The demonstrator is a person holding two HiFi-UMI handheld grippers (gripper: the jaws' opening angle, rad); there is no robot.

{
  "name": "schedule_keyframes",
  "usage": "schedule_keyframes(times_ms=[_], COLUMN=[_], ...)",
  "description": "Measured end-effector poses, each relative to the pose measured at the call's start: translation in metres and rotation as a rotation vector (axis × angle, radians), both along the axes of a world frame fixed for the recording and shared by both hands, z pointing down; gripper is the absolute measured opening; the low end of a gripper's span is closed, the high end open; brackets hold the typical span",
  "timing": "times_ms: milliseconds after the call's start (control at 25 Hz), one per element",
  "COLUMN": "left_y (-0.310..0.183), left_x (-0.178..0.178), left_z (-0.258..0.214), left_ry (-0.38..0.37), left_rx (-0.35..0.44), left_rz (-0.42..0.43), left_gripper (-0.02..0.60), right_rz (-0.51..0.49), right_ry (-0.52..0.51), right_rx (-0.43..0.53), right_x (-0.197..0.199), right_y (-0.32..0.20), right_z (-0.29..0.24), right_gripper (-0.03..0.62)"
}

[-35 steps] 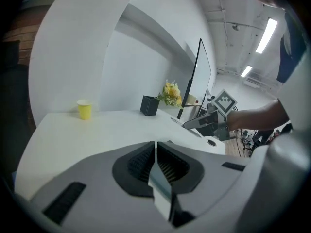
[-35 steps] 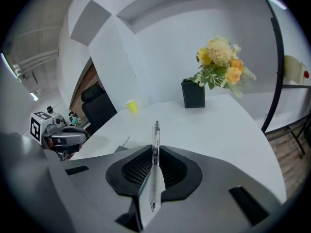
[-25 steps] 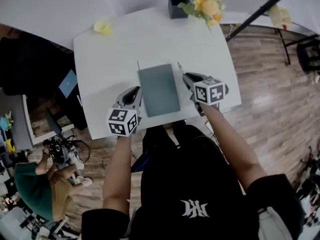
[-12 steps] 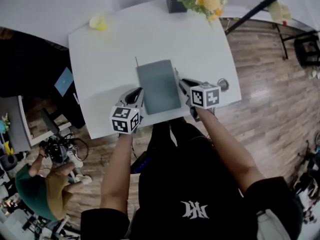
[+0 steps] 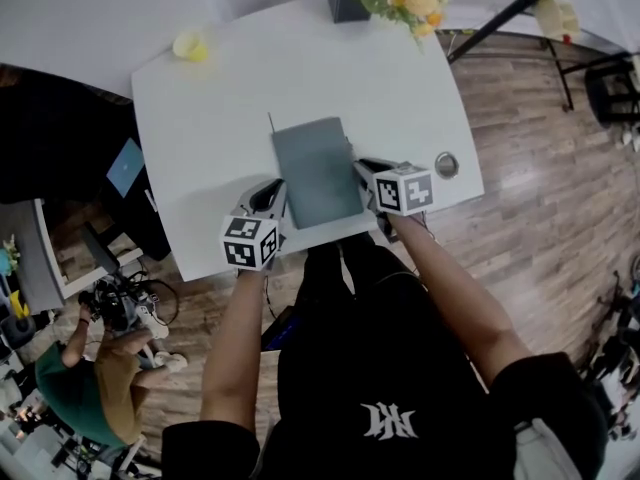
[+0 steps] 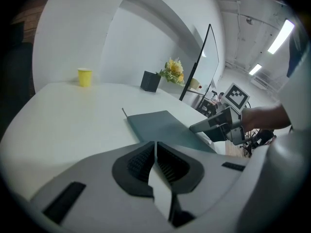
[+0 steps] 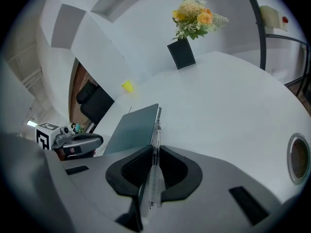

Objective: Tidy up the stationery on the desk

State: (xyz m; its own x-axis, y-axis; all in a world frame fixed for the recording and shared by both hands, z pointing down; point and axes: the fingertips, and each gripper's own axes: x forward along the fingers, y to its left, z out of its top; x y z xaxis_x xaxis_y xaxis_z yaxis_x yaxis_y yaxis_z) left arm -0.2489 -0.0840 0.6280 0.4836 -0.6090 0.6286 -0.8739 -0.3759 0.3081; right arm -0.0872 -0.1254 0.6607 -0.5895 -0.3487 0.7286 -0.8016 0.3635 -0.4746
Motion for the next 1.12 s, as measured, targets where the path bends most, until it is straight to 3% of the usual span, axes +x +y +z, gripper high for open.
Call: schedule_keyframes(times_ms=[760,1000,1120], left_y=[0.008,0.005,0.001], left_x=[0.006,0.006,0.005], left_z=[0.011,0.005,-0.002], left_ry=[0.005,0.006,0.009], left_rx=[-0.019,-0.007,0.011], left_rz=[0.018,0.023,0.026], left_gripper=[0.018,0.018,0.018], right_rz=[-0.01,-0.015,-0.033], right_ry=[-0.106,-0.081,-0.055], right_rx=[-0.055,-0.017,0.054], right_x=[-0.001,0.003,0.0], right_y=[0.014,0.009,-0.001], right_z=[-0.002,-0.008,-0.024], right_gripper=[0.067,0.067,0.067])
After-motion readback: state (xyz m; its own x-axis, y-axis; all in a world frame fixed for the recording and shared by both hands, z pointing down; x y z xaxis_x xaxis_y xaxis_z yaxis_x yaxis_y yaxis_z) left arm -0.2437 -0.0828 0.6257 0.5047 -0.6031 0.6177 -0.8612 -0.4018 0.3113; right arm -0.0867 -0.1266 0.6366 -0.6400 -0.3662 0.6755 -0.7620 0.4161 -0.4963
